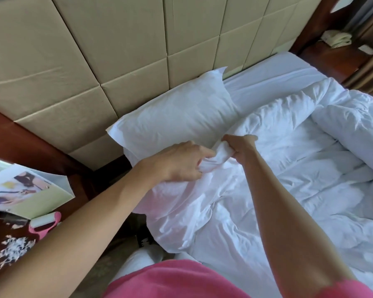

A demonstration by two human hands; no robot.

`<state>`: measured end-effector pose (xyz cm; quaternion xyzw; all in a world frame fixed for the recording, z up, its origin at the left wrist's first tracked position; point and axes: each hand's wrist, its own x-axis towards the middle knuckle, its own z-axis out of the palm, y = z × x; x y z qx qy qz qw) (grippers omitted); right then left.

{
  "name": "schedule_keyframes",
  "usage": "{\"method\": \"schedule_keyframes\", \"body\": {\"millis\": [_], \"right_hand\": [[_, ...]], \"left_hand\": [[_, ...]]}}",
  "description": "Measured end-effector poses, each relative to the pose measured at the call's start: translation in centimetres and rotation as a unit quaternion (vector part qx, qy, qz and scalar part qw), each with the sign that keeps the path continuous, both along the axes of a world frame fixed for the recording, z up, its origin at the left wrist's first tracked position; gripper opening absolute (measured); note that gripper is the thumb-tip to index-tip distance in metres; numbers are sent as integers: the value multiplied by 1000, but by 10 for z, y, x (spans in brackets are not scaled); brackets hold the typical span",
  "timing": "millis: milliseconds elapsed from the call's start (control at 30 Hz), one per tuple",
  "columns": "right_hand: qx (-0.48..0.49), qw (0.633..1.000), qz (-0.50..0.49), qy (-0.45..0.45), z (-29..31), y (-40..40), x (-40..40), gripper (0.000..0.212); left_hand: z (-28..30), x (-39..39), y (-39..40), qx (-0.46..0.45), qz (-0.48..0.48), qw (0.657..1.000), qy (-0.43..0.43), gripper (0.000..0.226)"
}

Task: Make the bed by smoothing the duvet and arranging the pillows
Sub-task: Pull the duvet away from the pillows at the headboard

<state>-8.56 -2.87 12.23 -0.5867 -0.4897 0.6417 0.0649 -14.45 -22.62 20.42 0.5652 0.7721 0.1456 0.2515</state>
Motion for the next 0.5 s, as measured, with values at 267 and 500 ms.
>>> {"method": "schedule_keyframes", "body": {"millis": [267,500], "right_hand": [[-50,963,-212,161,8,23,12,24],[15,969,-151,193,48,0,-50,27]], "left_hand": [[-9,-26,-10,35,109,993,17,24],[-32,-100,-38,68,249,964,62,24]]}}
